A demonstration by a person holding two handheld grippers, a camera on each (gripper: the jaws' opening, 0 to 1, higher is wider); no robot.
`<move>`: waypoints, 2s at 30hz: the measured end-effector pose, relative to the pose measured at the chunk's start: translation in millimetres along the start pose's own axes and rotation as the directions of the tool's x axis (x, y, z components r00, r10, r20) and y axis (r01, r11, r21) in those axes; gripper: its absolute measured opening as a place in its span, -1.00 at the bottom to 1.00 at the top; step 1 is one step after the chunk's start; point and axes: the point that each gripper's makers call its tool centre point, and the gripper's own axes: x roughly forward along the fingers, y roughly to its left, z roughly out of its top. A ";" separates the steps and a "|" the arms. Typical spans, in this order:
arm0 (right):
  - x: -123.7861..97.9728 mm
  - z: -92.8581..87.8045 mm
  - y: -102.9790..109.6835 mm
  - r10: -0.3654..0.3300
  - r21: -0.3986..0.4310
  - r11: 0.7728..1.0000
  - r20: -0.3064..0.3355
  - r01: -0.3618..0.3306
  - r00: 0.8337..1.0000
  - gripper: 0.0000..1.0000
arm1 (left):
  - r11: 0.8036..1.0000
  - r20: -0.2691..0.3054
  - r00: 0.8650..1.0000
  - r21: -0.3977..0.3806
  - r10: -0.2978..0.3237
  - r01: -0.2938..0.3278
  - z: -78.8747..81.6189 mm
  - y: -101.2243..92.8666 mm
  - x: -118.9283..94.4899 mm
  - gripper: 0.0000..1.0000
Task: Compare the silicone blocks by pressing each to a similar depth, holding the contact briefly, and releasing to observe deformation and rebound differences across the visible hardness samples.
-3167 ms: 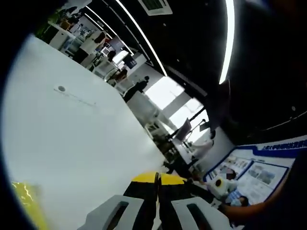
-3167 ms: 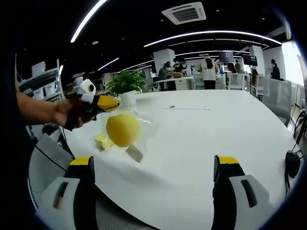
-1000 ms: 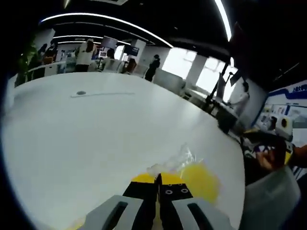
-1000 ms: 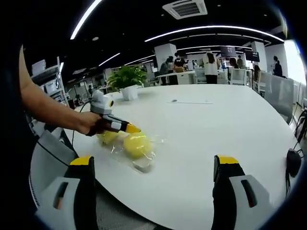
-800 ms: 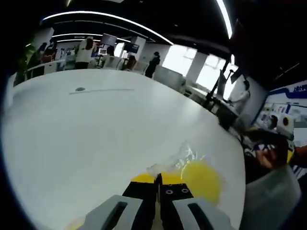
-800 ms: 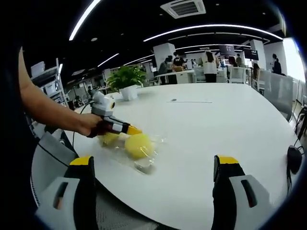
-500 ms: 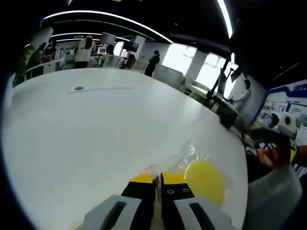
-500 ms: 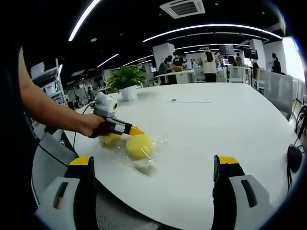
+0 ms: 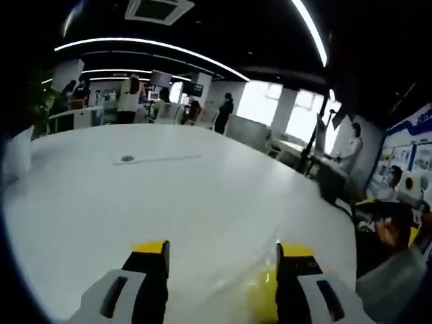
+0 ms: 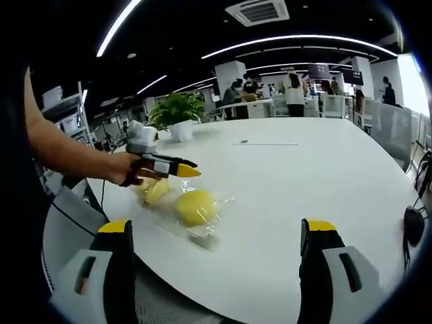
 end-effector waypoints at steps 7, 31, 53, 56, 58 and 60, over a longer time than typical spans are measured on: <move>5.3 6.6 -4.5 -0.006 -0.017 1.000 0.001 0.006 1.000 0.93 | 0.992 0.011 1.000 0.126 0.002 -0.004 12.9 3.3 -28.7 0.85; 33.7 4.1 0.1 -0.019 -0.093 0.996 -0.045 0.014 0.999 0.93 | 0.990 0.030 0.992 0.073 0.121 -0.123 -14.8 42.1 -182.9 1.00; 34.5 -7.3 4.4 -0.045 -0.099 0.994 -0.028 0.042 0.999 0.93 | 0.988 0.060 0.987 0.029 0.149 -0.151 -29.2 52.3 -214.7 1.00; 35.1 -8.5 6.0 -0.038 -0.107 0.994 -0.037 0.033 0.999 0.93 | 0.987 0.058 0.987 0.037 0.152 -0.154 -34.2 49.8 -216.9 1.00; 35.4 -10.0 6.5 -0.032 -0.111 0.993 -0.041 0.027 0.999 0.93 | 0.987 0.058 0.986 0.025 0.156 -0.158 -38.0 50.3 -219.5 1.00; 35.6 -10.8 7.2 -0.030 -0.112 0.993 -0.044 0.024 0.999 0.93 | 0.987 0.058 0.986 0.014 0.159 -0.160 -39.9 51.2 -220.2 1.00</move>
